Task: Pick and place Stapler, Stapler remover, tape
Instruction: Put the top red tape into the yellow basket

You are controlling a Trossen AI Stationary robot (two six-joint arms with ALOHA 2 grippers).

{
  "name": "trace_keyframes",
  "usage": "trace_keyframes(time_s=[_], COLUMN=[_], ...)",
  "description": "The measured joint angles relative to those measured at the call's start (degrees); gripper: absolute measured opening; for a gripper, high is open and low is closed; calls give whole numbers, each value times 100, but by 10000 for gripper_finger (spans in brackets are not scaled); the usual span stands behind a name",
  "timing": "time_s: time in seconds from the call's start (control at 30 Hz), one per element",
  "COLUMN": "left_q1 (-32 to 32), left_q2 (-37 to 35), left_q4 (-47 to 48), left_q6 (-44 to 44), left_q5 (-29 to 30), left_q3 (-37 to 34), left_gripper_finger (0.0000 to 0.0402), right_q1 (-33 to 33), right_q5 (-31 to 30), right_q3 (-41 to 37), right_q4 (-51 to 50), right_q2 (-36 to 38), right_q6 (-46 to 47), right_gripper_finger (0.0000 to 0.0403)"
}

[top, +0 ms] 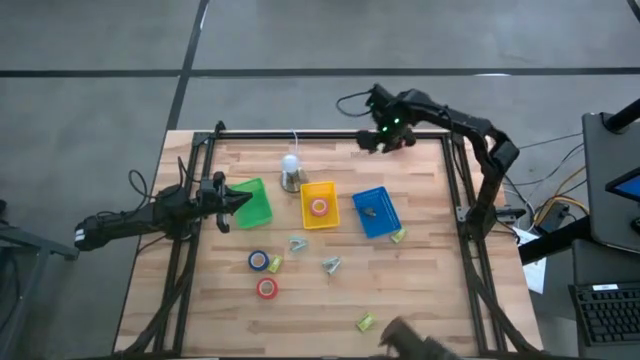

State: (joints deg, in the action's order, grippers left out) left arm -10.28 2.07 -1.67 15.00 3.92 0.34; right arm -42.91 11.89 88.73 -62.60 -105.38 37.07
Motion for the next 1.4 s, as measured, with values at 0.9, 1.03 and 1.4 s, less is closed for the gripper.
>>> trace_keyframes(time_s=[0.9, 1.03, 1.4], left_q1=[-2, -2, -2], left_q2=[1, 2, 0], left_q4=[0, 0, 0], left_q6=[-1, -2, 0], left_q5=[0, 0, 0], left_q3=[0, 0, 0], left_gripper_finger=[19, 19, 19], right_q1=[-1812, -1907, -1942], right_q5=[-140, -155, -152], right_q3=[-107, -99, -100], right_q4=[-80, 91, 256], right_q2=[-825, -872, -874], right_q6=[463, 188, -286], right_gripper_finger=[287, 271, 155])
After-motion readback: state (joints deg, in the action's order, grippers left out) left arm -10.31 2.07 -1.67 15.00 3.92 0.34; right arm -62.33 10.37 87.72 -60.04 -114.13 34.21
